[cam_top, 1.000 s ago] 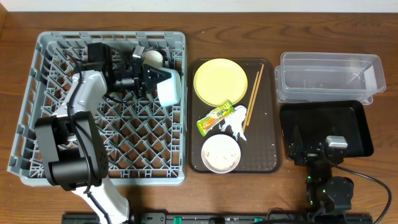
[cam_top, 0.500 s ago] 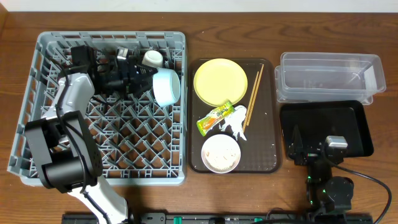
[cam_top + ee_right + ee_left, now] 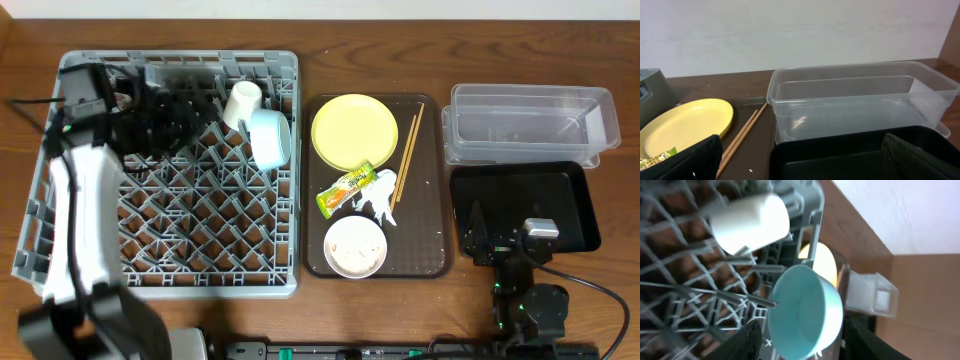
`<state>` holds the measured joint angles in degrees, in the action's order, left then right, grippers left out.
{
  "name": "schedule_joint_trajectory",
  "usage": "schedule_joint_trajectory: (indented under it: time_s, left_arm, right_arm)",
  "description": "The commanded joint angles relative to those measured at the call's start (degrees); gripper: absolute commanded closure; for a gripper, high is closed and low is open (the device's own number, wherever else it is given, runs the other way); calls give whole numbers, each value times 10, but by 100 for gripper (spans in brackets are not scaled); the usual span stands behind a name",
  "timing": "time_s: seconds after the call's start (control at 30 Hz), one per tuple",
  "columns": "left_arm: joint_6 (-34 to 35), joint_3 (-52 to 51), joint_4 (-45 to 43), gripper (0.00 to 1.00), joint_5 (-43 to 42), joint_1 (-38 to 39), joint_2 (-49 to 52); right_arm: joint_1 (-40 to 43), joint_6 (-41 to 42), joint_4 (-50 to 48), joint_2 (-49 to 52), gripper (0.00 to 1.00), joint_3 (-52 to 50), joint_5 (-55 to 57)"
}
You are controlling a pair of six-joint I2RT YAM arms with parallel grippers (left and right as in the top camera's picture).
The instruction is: Sort waste into correct bins and load items into the dishwasher rack
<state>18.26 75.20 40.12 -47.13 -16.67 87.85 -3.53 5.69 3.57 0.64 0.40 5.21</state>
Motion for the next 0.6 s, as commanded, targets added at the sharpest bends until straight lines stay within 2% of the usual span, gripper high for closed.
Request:
schedule_joint_trajectory:
  time_s: [0.0, 0.03, 0.1, 0.17, 0.3, 0.4, 0.57]
  left_arm:
    - [1, 6, 5, 50, 34, 5, -53]
    - [1, 6, 6, 60, 21, 10, -66]
    - [1, 6, 11, 73, 12, 28, -84]
    - [0, 6, 16, 81, 13, 53, -89]
    - [0, 4, 16, 81, 26, 114, -75]
    - [0, 4, 16, 81, 78, 158, -50]
    - [0, 4, 16, 81, 125, 193, -3]
  right_arm:
    - [2, 7, 1, -3, 1, -1, 7]
    - [2, 7, 1, -3, 1, -1, 7]
    - [2, 7, 1, -3, 1, -1, 7]
    - [2, 7, 1, -3, 1, -1, 7]
    - [2, 7, 1, -3, 1, -1, 7]
    - [2, 7, 1, -3, 1, -1, 7]
    - [2, 7, 1, -3, 1, -1, 7]
